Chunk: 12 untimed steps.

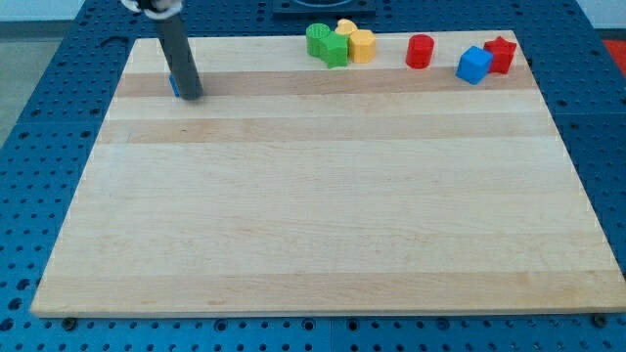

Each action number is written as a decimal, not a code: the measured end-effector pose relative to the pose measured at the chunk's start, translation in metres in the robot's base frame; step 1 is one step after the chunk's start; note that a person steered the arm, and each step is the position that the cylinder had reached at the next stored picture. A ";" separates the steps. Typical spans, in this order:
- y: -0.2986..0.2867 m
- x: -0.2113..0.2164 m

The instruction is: Push the green star towards bottom

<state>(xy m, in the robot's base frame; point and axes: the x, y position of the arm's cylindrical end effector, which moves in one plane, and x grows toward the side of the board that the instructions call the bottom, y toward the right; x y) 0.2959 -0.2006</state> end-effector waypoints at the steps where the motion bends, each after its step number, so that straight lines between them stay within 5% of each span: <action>1: -0.006 -0.055; 3: -0.006 -0.088; 4: -0.007 -0.055; 5: 0.009 0.031; 6: 0.055 0.056; 10: 0.060 -0.002; 12: 0.129 0.033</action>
<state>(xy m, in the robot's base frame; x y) 0.3292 -0.0721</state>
